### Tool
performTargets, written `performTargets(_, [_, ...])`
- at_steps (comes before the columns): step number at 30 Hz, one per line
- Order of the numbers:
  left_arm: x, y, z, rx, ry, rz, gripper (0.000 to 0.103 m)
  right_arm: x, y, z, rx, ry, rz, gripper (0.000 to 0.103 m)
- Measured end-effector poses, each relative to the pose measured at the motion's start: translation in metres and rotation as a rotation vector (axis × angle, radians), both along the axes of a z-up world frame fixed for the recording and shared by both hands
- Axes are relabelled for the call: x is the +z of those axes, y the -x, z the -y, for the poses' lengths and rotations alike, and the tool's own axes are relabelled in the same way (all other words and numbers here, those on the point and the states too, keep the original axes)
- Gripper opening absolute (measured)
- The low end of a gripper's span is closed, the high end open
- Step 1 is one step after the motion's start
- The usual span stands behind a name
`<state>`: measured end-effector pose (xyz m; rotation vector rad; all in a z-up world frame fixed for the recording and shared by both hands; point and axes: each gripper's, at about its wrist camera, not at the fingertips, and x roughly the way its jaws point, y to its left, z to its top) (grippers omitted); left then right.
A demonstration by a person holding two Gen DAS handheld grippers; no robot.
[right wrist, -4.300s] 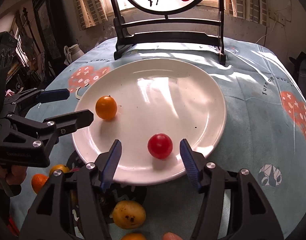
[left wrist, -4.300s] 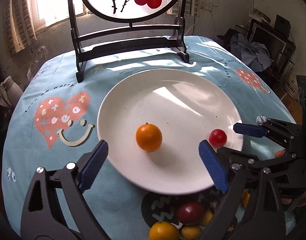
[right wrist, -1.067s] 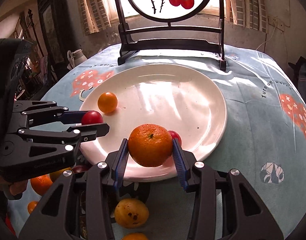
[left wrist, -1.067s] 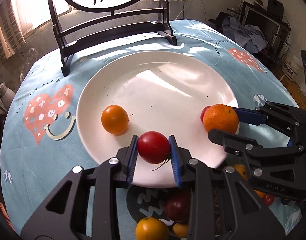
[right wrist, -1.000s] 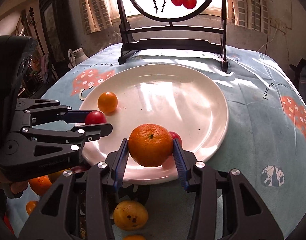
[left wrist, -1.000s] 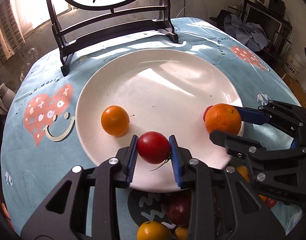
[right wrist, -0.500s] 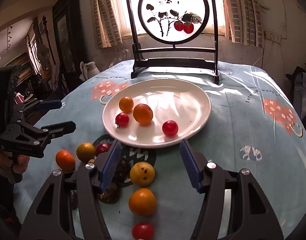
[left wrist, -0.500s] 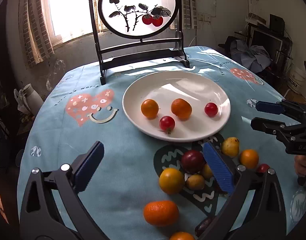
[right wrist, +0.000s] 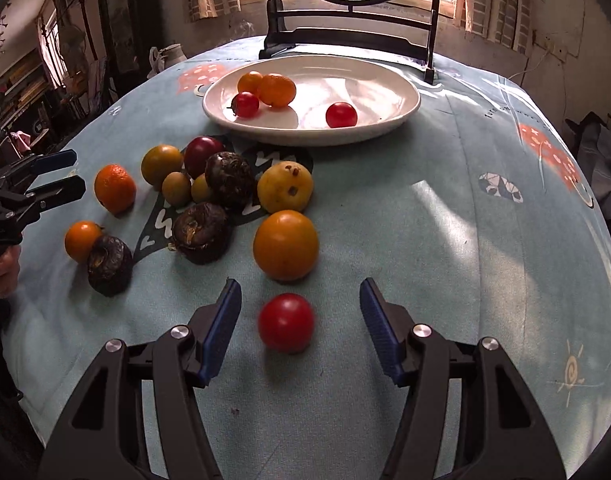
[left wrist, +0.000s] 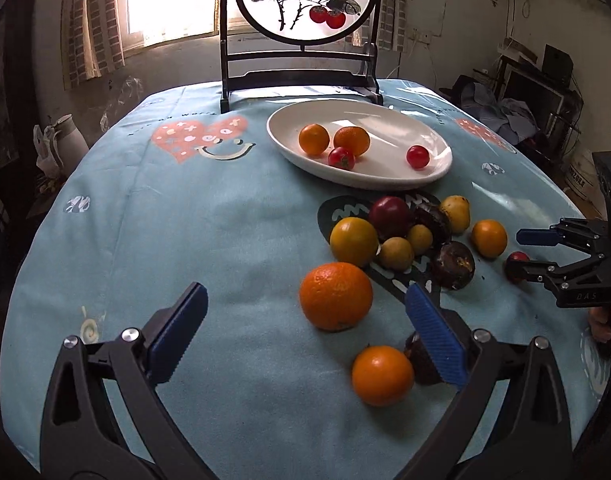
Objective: Organize fruits
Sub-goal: 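Grasp a red tomato with the right tool while the left tool approaches an orange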
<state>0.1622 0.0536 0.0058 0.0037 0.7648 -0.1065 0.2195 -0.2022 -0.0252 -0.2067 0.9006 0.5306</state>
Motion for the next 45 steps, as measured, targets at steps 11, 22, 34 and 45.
performTargets(11, [-0.006, 0.000, 0.004, -0.014, -0.020, -0.018, 0.101, -0.008, 0.007, -0.010, 0.050, 0.050, -0.009, 0.062])
performTargets(22, [-0.008, 0.000, -0.002, 0.005, 0.004, -0.031, 0.101, -0.010, 0.005, -0.008, 0.041, 0.048, -0.020, 0.040])
performTargets(34, [-0.009, 0.033, 0.010, -0.318, 0.071, -0.034, 0.085, -0.007, -0.003, 0.008, -0.019, -0.026, -0.049, 0.028])
performTargets(45, [-0.022, 0.025, 0.007, -0.327, 0.120, -0.123, 0.061, -0.008, -0.002, 0.007, -0.019, -0.024, -0.052, 0.028])
